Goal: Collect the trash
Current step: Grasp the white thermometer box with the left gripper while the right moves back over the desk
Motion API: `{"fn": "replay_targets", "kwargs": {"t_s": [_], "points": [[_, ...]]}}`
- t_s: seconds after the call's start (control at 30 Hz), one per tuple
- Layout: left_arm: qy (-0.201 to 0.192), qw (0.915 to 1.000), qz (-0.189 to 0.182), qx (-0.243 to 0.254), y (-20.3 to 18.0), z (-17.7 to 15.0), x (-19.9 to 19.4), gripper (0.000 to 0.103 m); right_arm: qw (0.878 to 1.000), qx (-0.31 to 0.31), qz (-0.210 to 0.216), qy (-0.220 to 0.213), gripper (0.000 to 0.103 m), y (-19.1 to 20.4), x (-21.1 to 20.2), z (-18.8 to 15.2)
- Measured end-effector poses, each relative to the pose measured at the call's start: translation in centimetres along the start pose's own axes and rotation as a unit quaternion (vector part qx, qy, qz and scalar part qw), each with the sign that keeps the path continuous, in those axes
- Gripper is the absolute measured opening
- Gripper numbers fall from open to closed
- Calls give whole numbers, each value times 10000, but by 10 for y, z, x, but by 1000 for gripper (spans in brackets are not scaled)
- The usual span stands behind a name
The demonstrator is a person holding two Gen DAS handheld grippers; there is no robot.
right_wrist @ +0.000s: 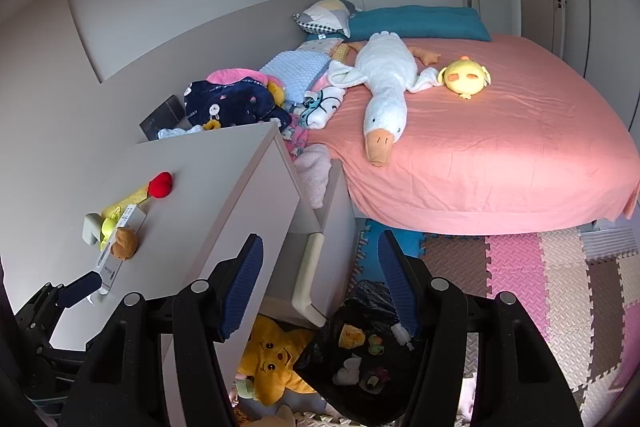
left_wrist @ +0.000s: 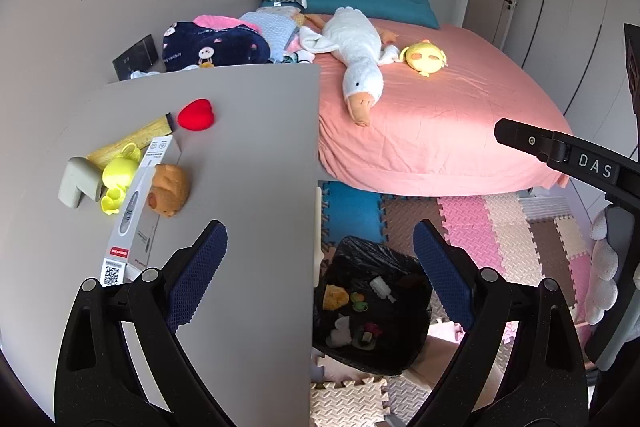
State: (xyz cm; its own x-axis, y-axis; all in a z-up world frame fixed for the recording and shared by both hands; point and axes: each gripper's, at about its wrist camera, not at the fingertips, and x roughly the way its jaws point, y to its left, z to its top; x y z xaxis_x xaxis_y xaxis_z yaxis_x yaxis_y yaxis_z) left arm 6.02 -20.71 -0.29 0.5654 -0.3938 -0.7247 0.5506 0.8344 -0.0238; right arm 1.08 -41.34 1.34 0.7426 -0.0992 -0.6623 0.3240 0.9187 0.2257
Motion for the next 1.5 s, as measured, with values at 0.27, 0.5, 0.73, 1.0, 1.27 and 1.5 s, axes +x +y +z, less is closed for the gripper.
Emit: {"fn": "replay_targets", "kwargs": {"t_s": [0.27,0.5,0.73,1.0,1.27,1.5], "points": [[-45,9987,416,-307,44,-6,-4,91,9994,-274,187,54,61,36,14,-4],[-6,9948,786,-650,86,-11,-4,91,9983,-410,336,244,61,60,31,-9],[191,9896,1130,-873,121,-13,9,85,9971,-473,477,353,61,77,45,-13],[478,9872,1167,-979,142,-10,38,74,9959,-591,479,488,61,89,61,-17],[621,9873,1063,-1004,147,-7,60,55,9958,-619,456,501,61,92,65,-18],[446,9881,1023,-1060,149,-3,60,29,9949,-685,493,547,61,102,76,-19]]}}
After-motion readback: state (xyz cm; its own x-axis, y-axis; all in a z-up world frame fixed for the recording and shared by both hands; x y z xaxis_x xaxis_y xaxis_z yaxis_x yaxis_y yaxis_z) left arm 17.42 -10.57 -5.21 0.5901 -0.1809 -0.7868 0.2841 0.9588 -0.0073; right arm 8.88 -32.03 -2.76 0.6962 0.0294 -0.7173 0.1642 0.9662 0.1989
